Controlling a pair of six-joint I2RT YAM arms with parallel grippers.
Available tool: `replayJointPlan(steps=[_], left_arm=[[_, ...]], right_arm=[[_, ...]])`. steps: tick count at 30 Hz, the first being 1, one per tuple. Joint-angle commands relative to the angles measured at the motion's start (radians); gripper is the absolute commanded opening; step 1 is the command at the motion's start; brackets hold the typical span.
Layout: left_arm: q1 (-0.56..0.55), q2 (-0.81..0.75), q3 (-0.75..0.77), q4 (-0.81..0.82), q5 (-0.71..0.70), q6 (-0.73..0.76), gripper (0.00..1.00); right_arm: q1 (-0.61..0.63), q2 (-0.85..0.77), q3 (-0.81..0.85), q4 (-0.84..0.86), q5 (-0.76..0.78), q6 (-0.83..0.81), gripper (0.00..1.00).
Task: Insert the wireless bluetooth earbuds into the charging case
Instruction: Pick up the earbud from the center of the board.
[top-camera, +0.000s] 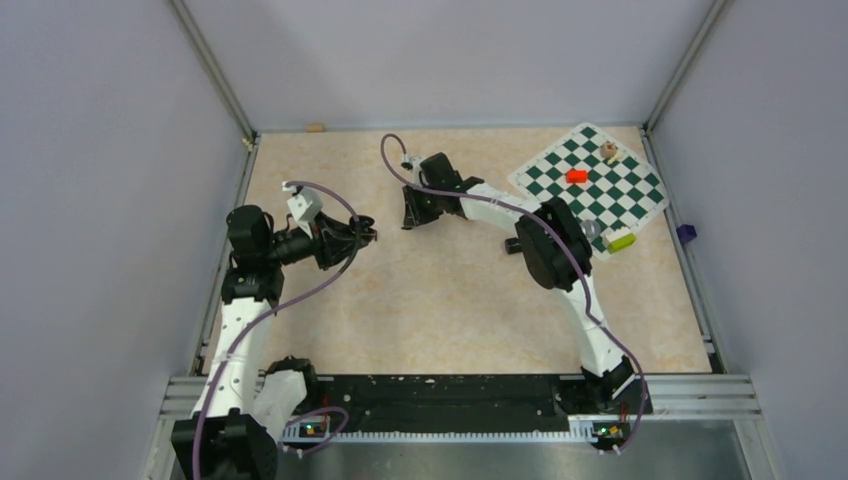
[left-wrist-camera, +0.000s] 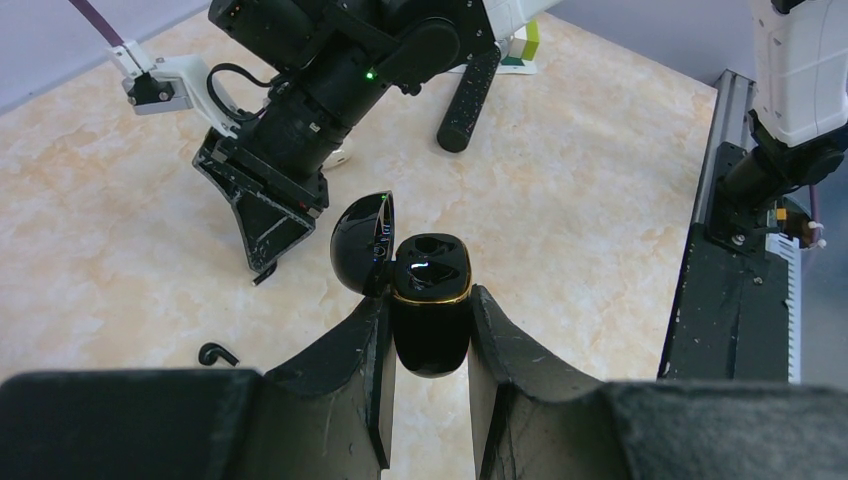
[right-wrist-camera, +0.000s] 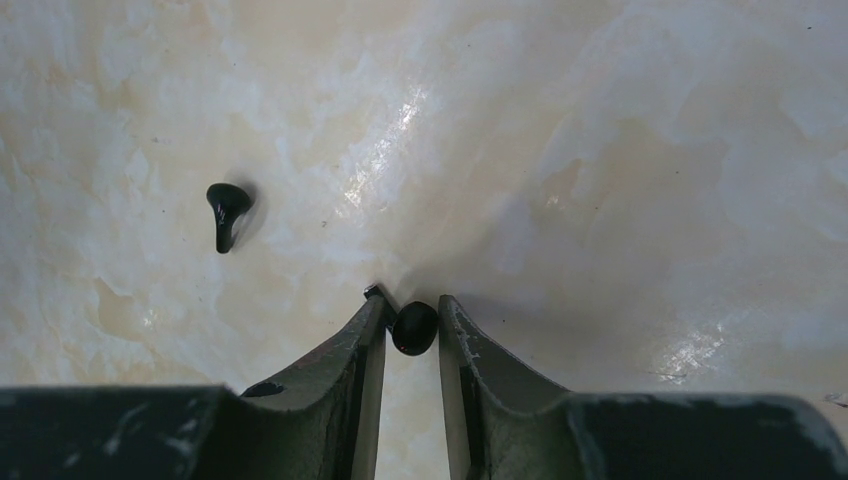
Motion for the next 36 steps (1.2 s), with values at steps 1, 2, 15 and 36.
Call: replayJointPlan(steps=[1,2,15,36], left_arm=[[0.006,0.007,-0.011,0.074,0.035,0.002,0.0],[0.007,0.005,-0.013,0.075,0.034,0.001,0.0],[0.007,0.007,-0.02,0.092,0.047,-0.011,0.0],[0.007,-0.007,-0.038,0.142,0.046,-0.067,0.0]], right_arm=[[0.016,0.025,0.019,-0.06,-0.007,-0.027,0.25],[0.016,0.021,0.019,-0.059,-0.013,-0.037,0.24],[-0.022,-0.169,-0.096,0.039,-0.211,-0.177,0.17],[0.001,-0.336,-0.399,0.227,-0.258,-0.28,0.41]])
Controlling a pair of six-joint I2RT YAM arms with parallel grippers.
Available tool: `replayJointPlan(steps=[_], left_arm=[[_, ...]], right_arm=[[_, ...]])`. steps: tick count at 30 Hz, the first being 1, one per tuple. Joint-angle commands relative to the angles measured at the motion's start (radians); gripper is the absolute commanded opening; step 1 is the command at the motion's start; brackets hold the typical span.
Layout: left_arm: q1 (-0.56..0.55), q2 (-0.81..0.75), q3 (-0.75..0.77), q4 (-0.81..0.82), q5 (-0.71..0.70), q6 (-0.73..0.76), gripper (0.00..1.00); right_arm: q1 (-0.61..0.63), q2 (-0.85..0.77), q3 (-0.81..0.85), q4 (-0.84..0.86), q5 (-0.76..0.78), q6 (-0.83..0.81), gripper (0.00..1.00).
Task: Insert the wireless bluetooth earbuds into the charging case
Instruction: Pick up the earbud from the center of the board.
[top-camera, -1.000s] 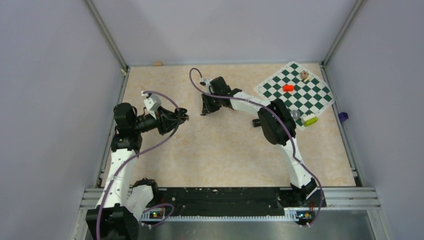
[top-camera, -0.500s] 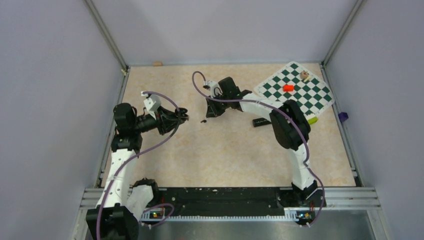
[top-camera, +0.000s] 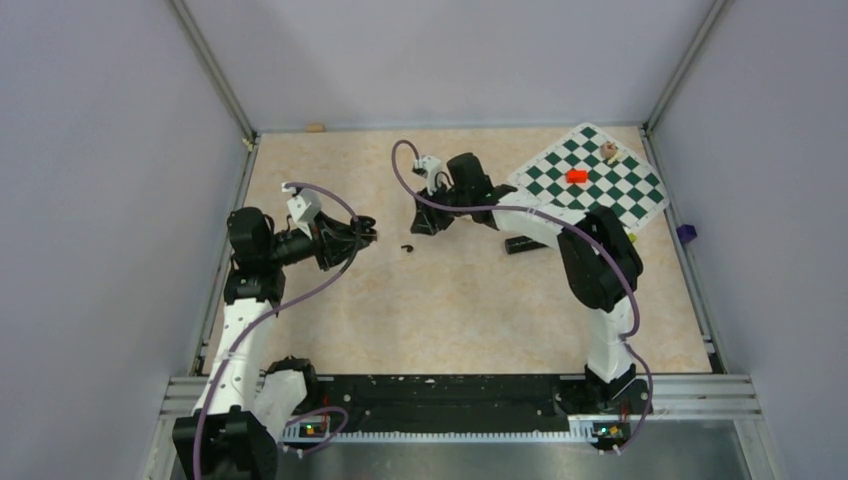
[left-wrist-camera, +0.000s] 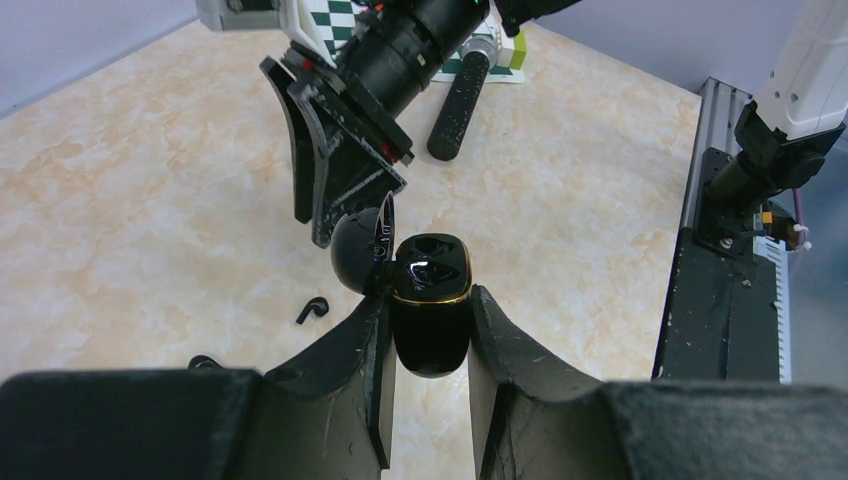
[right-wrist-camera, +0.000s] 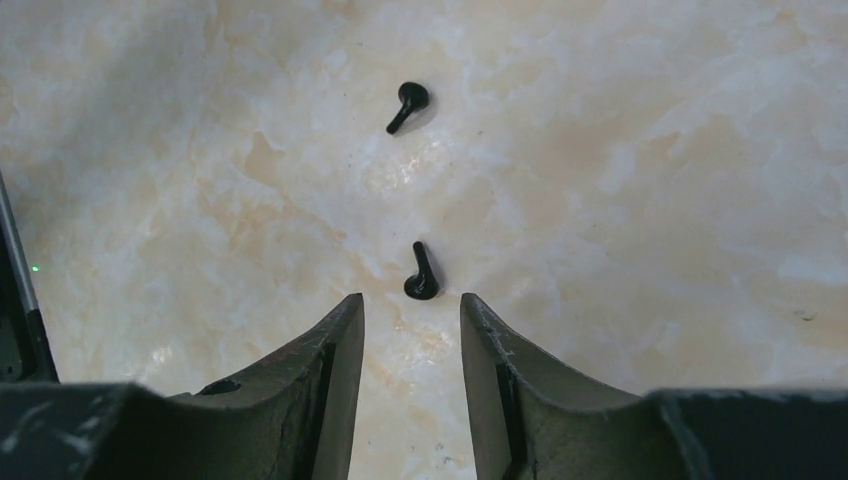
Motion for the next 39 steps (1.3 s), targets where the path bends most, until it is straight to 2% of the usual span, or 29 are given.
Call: replayJointPlan(steps=[1,3,6,10,16,24,32,39], left_arm=[[0.006,-0.014,-0.005,0.048,0.011,-0.013,0.0],[0.006,-0.014,-0.006,0.047,0.01,-0.01,0.0],[0.005,-0.011,-0.006,0.049,0.011,-0.007,0.0],[0.005,-0.004,-0.007,0.051,0.012,-0.006,0.0],[0.005,-0.003,-0.007,0.05,0.008,-0.006,0.0],[0.006,-0.006,-0.006,0.05,0.006,-0.009,0.0],[0.007,-0.006,-0.004,0.051,0.007,-0.012,0.0],[0.008,-0.008,-0.006,0.051,0.009,-0.01,0.0]], right_arm=[[0.037,0.012,-0.06,0.105,-0.053,-0.12,0.45],[0.041,-0.018,-0.144,0.196,-0.086,-0.227,0.55],[0.044,-0.068,-0.254,0.316,-0.126,-0.383,0.62],[0.045,-0.091,-0.329,0.398,-0.138,-0.563,0.64],[0.057,-0.068,-0.343,0.419,-0.102,-0.695,0.64],[0.09,-0.011,-0.294,0.362,-0.042,-0.76,0.63],[0.123,0.062,-0.18,0.264,0.03,-0.738,0.53],[0.134,0.082,-0.155,0.201,0.036,-0.762,0.5]])
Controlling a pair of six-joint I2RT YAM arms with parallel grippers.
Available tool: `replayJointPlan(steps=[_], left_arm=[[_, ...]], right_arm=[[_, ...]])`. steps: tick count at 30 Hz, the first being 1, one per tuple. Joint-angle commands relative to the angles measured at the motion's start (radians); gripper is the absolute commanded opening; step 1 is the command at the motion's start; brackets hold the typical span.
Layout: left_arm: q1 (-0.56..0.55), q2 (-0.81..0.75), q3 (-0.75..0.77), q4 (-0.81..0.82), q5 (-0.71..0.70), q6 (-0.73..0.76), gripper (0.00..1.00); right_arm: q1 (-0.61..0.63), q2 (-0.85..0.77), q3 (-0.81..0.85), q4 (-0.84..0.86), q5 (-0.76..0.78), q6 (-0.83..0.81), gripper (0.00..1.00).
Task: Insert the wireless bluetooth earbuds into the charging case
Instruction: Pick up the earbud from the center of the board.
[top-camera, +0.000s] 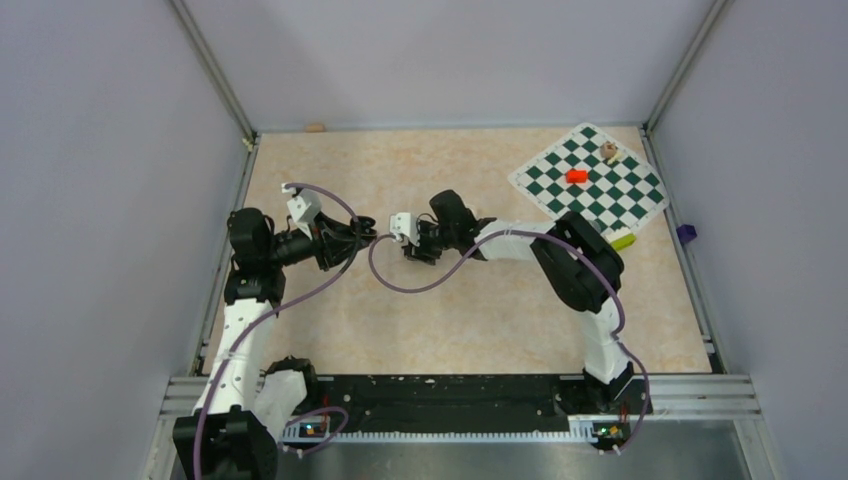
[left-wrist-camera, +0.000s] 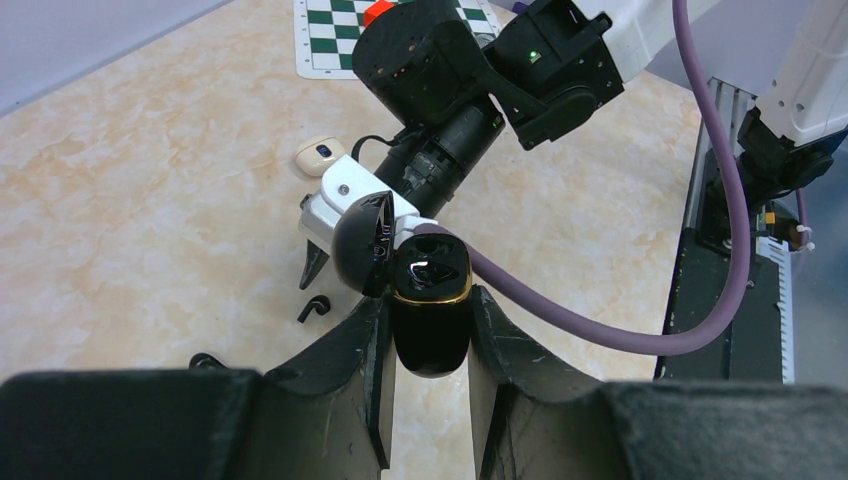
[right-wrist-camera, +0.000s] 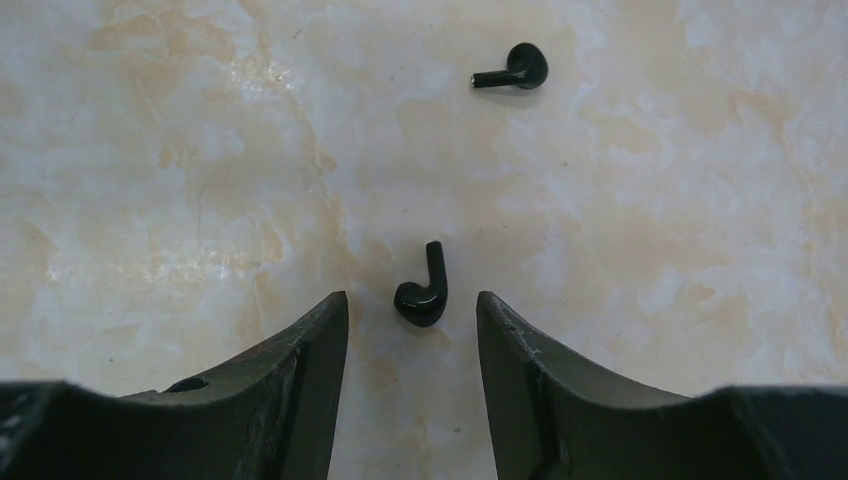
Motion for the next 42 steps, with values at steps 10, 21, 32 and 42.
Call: replayJointPlan(steps=[10,21,32,42], left_arm=[[0.007,-0.003,0.001,0.043,0.012,-0.007,0.0],[0.008,-0.001,0.0,0.044,0.01,-0.009,0.0],[0.008,0.01,-0.008,0.06,0.01,-0.015,0.0],[-0.07,0.083,0.025,0.016,-0.054,0.03,0.0]], right_arm=[[0.019,0.048,0.078,-0.068,0.058,-0.019,0.42],[0.031,0.059,0.114,-0.124,0.033,-0.033,0.21],[-0.009,-0.146,0.089,-0.193,-0.125,0.052,0.16],[-0.068,-0.491,0.012,-0.322,-0.146,0.118,0.08]])
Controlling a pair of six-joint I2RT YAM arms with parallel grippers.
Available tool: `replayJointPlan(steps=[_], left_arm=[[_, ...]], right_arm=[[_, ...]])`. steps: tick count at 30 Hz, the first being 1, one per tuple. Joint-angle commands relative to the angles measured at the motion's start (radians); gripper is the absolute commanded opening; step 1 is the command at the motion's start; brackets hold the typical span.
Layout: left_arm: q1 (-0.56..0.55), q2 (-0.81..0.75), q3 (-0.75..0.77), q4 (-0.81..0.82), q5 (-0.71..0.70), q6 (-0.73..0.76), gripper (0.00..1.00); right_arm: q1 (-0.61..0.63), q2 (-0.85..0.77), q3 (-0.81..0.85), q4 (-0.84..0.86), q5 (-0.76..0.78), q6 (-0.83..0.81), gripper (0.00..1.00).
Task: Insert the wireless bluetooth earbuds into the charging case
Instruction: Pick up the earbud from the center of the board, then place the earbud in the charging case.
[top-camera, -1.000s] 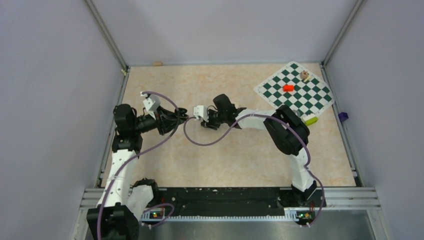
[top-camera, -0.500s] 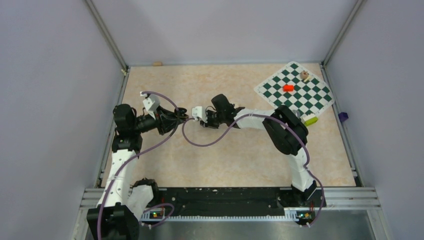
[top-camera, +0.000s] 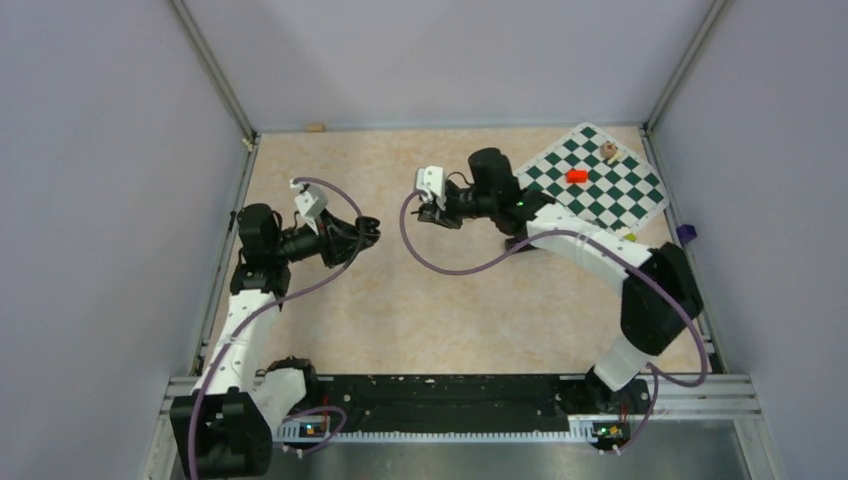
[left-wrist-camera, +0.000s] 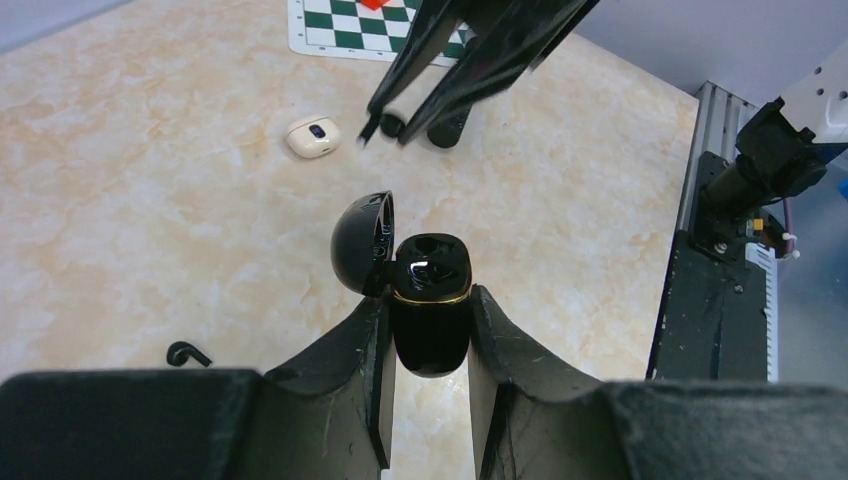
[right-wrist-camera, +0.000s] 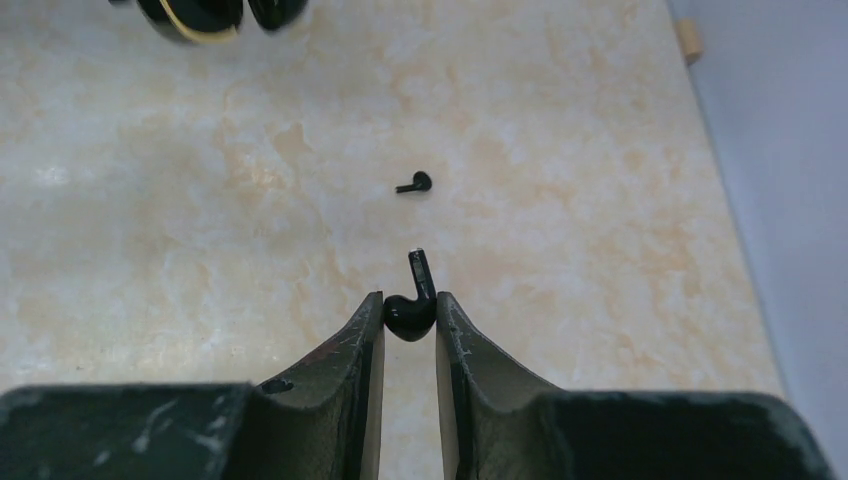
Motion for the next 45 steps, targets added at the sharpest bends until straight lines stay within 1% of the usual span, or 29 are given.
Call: replayJointPlan(steps=[1,3,7,10,14,18,23,29,32,38,45], left_arm=[[-0.075,0.032,0.049,-0.051,-0.054,0.104,0.0],[-0.132,0.06,0.096,-0.175,-0.091,0.195,0.0],[-0.218,0.159,0.215,-0.361,-0.147,0.37,0.0],[-0.236,0.244,0.306,-0.45,-0.132,0.449,0.0],[-0.263,0.326,0.401,-0.525,-0.132,0.521,0.0],[-0.314,0.345,0.401,-0.528,-0.117,0.562,0.0],[-0.377,0.324,0.353,-0.527,-0.097,0.625,0.0],[-0.417,0.279,0.32,-0.527,-0.092,0.66,0.0],[-0.425,0.26,0.3,-0.527,-0.1,0.686,0.0],[-0.454,0.232,0.258,-0.526,-0.155,0.736,0.0],[-0.468,0.244,0.261,-0.518,-0.171,0.731,0.0]], right_arm=[[-0.012,-0.156,-0.01,-0.107,-0.038,0.05,0.08],[-0.013,-0.206,-0.01,-0.166,-0.035,0.068,0.08],[-0.011,-0.299,-0.012,-0.261,-0.036,0.106,0.07],[-0.011,-0.336,-0.013,-0.327,-0.047,0.127,0.06],[-0.012,-0.349,-0.019,-0.384,-0.045,0.14,0.04],[-0.013,-0.325,-0.02,-0.423,-0.038,0.182,0.04],[-0.014,-0.272,0.0,-0.486,-0.097,0.25,0.03],[-0.035,-0.242,-0.003,-0.46,-0.196,0.391,0.02],[-0.052,-0.231,0.007,-0.455,-0.247,0.433,0.01],[-0.054,-0.21,0.001,-0.433,-0.28,0.479,0.0],[-0.054,-0.184,-0.018,-0.397,-0.275,0.525,0.0]])
